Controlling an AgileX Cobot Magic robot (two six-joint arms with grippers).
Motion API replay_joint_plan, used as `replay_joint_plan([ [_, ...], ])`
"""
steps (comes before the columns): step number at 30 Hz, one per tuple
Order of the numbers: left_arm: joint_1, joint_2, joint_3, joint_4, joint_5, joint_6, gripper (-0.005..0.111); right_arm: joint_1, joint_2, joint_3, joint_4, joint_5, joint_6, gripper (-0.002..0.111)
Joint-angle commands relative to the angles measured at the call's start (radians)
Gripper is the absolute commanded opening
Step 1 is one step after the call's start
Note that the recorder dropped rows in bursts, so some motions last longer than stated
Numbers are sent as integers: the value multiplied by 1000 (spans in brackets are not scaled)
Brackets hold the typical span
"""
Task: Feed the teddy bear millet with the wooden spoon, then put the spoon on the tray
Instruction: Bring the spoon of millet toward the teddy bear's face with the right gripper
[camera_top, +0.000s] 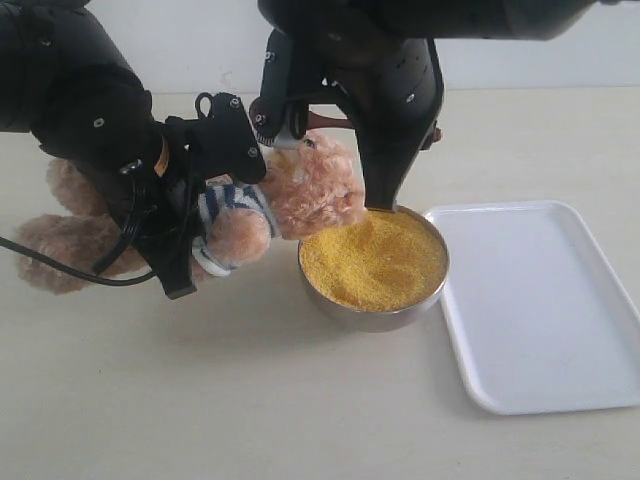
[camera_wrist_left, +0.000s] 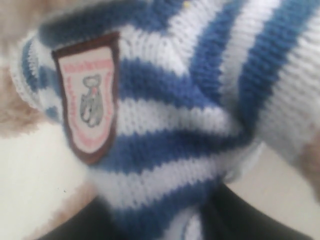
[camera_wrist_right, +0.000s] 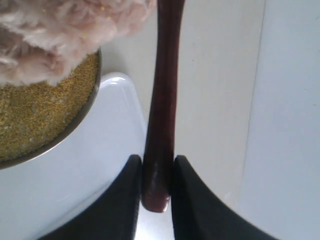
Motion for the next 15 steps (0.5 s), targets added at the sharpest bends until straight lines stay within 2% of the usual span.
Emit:
replay_joint_plan([
  [1,-3,-3,-9,9,-11,-13,4,36,-5,3,-55,1,-10,-1],
  [15,-3,-3,-9,9,-5,-21,4,41,-5,3,-51,1,-10,-1],
])
